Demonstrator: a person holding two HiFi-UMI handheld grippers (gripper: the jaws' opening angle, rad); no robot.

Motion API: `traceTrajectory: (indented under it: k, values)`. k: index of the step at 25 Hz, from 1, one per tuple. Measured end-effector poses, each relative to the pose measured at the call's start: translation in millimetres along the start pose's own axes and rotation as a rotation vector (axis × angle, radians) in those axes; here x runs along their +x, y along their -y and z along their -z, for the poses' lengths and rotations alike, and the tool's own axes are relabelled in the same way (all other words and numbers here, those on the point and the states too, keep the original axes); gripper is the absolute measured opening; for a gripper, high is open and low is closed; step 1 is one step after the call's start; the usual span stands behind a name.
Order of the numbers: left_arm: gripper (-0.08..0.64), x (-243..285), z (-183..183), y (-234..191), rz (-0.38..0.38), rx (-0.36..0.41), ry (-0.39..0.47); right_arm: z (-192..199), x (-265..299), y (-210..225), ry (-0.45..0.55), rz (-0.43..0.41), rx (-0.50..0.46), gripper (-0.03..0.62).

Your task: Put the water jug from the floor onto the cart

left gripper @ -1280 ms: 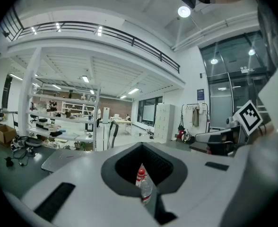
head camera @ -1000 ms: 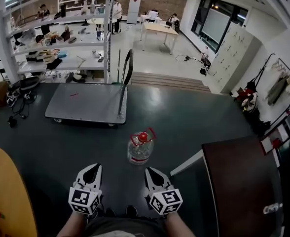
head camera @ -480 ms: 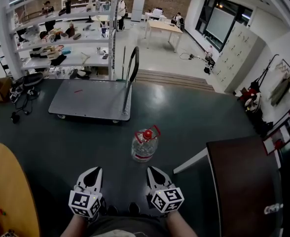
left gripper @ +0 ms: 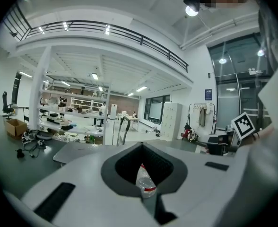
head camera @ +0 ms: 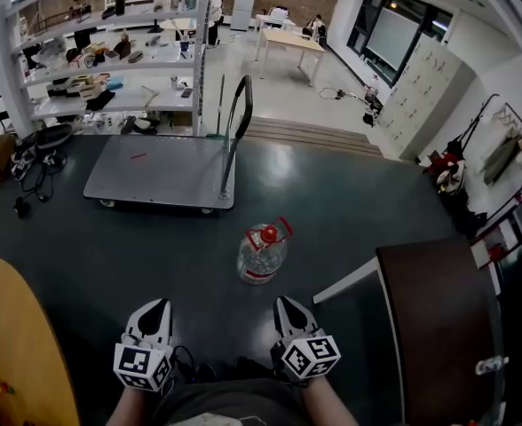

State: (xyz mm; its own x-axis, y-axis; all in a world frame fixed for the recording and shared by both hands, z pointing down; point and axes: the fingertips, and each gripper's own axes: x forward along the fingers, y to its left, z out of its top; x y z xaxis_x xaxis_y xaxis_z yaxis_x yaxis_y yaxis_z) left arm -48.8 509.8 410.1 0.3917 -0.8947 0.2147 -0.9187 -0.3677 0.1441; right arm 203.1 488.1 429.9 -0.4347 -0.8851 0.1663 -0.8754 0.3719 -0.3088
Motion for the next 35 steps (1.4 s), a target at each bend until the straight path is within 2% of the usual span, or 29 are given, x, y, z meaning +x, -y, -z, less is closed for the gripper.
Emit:
traceTrajectory:
  k: [3,7,11,14,19,23,27,32,35]
  values:
    - [0.008,2.0,-0.3,-16.3,-0.009,-0.054,0.02,-0.4,5.0,0.5,0.019,0.041,-0.014,-0.011]
    - [0.008,15.1,-3.1,-29.9,-0.014,-0.029,0.005,-4.4,22.4,5.2,0.02,0.056,-0.031,-0.011]
    - [0.008,49.7,-3.4,-37.6,-0.02,-0.016,-0.014,-4.2,56.1,24.1,0.023,0.062,-0.056,-0.011]
    - [0.008,89.1,-8.8,-35.6,-0.021,-0.014,-0.025,-8.6,85.8,43.8,0.019,0.041,-0.039,-0.011]
    - [0.008,173.4,-22.6,-18.1,0.023,0.004,-0.057,-22.4,144.4,87.5,-0.039,-0.021,-0.053,-0.011]
    - [0.008,229.3,-40.3,-2.6,0.064,0.028,-0.034,-40.8,187.8,124.7,-0.045,-0.053,-0.067,-0.011]
    - [0.008,271.1,-49.4,-0.3,0.045,0.047,-0.05,-51.4,224.4,152.7,-0.059,-0.068,-0.066,-0.011]
    - [0.008,304.1,-52.6,-5.9,0.008,0.014,-0.05,-51.4,252.7,170.2,-0.11,-0.104,-0.093,-0.011]
    - [0.008,325.5,-45.8,-15.2,-0.011,-0.003,-0.048,-45.0,266.7,183.1,-0.123,-0.082,-0.094,-0.011]
